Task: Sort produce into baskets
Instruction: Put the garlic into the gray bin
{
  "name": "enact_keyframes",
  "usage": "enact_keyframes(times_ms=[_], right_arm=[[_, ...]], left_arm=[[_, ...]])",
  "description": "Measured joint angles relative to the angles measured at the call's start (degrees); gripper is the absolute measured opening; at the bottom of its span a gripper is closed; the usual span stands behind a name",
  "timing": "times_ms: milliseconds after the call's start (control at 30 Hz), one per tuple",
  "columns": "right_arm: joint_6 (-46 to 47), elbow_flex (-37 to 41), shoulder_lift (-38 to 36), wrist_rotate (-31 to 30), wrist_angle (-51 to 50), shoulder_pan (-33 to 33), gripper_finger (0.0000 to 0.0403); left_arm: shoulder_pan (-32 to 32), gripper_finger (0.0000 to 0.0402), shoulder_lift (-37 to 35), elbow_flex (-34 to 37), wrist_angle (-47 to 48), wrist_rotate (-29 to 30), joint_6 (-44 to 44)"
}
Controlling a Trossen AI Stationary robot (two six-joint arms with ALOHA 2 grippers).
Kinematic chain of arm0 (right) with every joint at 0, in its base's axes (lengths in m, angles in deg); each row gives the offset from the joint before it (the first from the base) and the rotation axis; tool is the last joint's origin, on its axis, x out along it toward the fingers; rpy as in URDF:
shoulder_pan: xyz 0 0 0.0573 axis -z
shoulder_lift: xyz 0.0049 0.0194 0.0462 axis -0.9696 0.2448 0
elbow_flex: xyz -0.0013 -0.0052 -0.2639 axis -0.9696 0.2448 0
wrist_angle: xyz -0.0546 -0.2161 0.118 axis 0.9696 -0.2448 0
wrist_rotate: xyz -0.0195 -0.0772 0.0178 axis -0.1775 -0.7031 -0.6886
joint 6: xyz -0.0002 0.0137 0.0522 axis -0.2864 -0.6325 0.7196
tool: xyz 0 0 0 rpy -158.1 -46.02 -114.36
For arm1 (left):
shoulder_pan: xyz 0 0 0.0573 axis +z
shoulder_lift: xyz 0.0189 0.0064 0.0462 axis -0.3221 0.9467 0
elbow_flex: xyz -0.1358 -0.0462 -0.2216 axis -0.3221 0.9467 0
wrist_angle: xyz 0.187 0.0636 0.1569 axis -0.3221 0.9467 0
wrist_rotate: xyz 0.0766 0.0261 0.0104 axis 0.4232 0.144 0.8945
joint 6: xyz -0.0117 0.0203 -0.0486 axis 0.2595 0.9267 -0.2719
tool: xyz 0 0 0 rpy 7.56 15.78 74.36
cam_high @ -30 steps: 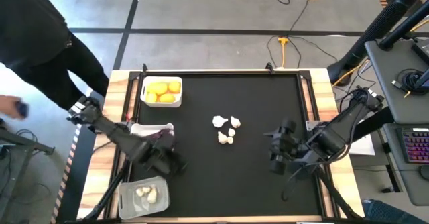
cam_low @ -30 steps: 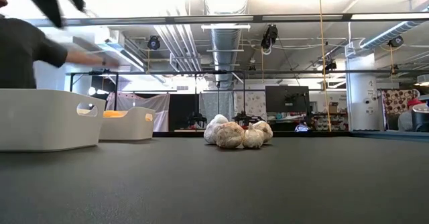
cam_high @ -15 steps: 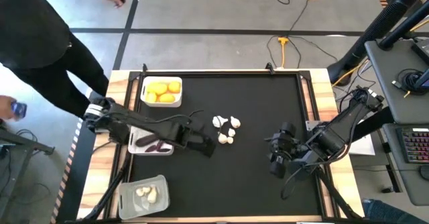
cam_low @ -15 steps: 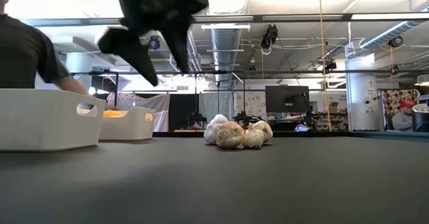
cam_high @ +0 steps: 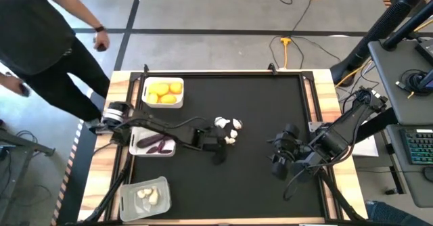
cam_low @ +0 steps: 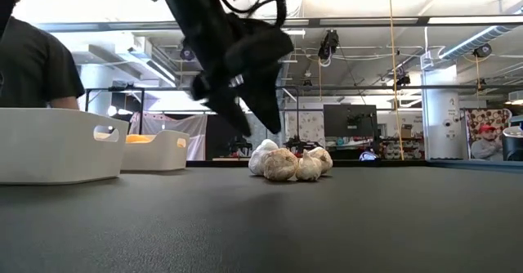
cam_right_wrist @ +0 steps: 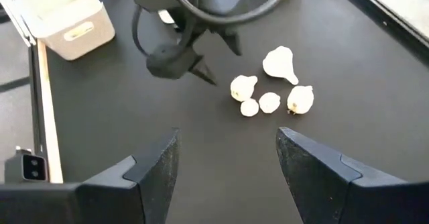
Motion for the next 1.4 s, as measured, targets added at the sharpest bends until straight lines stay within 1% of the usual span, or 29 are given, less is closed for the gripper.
enact_keyframes(times_ms=[100, 167, 233, 400, 567, 600, 767, 933, 1000, 1133, 1267, 1400], right_arm=[[1.99, 0.00, 0.00, 0.00, 0.01, 0.00, 0.0238], [3.87, 0.00, 0.02, 0.00, -0.04, 0.00, 0.0238], [6.12, 0.00, 0.02, 0.00, 0.02, 0.00, 0.0238], [12.58, 0.00, 0.02, 0.03, 0.16, -0.02, 0.0238], [18.30, -0.02, 0.04, 0.04, 0.44, -0.13, 0.0238], [19.20, -0.02, 0.04, 0.04, 0.46, -0.13, 0.0238], [21.32, -0.03, 0.04, 0.02, 0.71, -0.13, 0.0238], [21.62, -0.09, 0.07, -0.33, 1.73, 0.00, 0.0238], [21.65, -0.09, 0.07, -0.46, 1.75, 0.02, 0.0238], [21.64, -0.09, 0.07, -0.47, 1.74, 0.77, 0.0238], [21.63, -0.09, 0.07, -0.48, 1.73, 1.64, 0.0238], [21.50, -0.09, 0.07, -0.45, 1.82, 1.86, 0.0238]], left_arm=[[0.21, 0.0322, 0.92, -0.04, -2.14, -0.71, 20.51], [1.01, 0.0322, 1.10, -0.04, -1.00, -3.40, 31.06], [2.53, 0.0322, 1.08, -0.04, 0.24, -6.24, 37.07], [6.71, 0.0322, 0.92, -0.04, -0.73, -10.20, 49.37], [9.03, 0.0322, 2.48, -0.11, -2.54, -21.06, 61.88], [9.36, 0.0322, 2.86, -0.11, -2.97, -22.08, 63.59], [10.64, 0.0319, 4.93, -0.11, -5.77, -20.67, 67.70], [11.00, 0.0302, 5.76, -0.11, -6.56, -20.68, 69.99], [10.98, 0.0289, 5.76, -0.22, -6.91, -20.69, 70.67], [11.15, 0.0255, 5.76, -0.98, -7.64, -21.06, 69.16], [11.24, 0.0220, 7.26, -1.01, -8.19, -22.59, 68.23], [11.04, 0.0196, 8.81, -1.63, -7.76, -22.64, 65.64]])
